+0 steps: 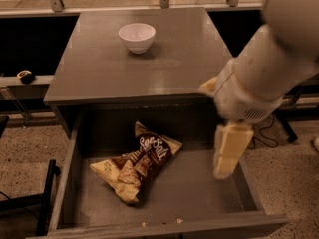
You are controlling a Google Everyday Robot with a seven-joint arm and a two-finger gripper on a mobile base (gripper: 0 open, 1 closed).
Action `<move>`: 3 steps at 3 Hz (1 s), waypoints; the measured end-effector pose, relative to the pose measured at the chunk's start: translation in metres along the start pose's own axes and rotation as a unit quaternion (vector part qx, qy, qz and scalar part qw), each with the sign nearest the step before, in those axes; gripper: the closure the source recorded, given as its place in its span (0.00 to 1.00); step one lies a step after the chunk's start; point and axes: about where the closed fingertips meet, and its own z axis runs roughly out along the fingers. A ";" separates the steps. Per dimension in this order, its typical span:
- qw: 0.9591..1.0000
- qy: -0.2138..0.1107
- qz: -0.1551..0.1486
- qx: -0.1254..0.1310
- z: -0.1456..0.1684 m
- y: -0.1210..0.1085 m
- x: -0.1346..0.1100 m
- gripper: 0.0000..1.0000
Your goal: Pick brown chip bag from top drawer and place on counter
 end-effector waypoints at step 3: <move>0.992 -0.001 -0.124 -0.019 0.080 0.001 -0.048 0.00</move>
Offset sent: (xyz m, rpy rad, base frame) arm 0.0035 0.0302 -0.0346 0.0196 0.0063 0.1943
